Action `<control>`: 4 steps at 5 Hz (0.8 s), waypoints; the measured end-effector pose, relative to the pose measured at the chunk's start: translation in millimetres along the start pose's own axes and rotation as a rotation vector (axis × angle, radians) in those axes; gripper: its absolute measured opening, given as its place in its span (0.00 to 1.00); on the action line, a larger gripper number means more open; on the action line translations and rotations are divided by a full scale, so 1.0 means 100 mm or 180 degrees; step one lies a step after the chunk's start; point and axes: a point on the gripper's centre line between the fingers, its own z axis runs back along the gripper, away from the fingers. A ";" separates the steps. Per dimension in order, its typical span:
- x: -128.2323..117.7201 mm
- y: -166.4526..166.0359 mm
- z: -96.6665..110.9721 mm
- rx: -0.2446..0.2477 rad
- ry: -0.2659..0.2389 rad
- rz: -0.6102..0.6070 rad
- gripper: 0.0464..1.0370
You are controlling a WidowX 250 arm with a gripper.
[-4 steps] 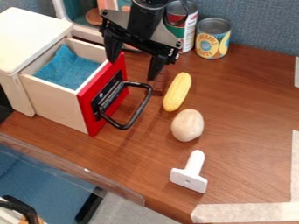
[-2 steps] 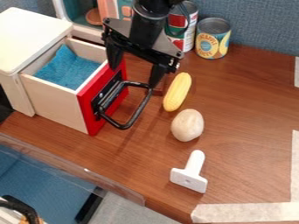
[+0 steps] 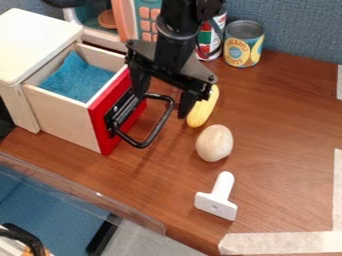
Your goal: Close the drawer
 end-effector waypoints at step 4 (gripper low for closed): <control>-0.14 -0.38 -0.26 -0.0582 0.0251 0.0028 0.96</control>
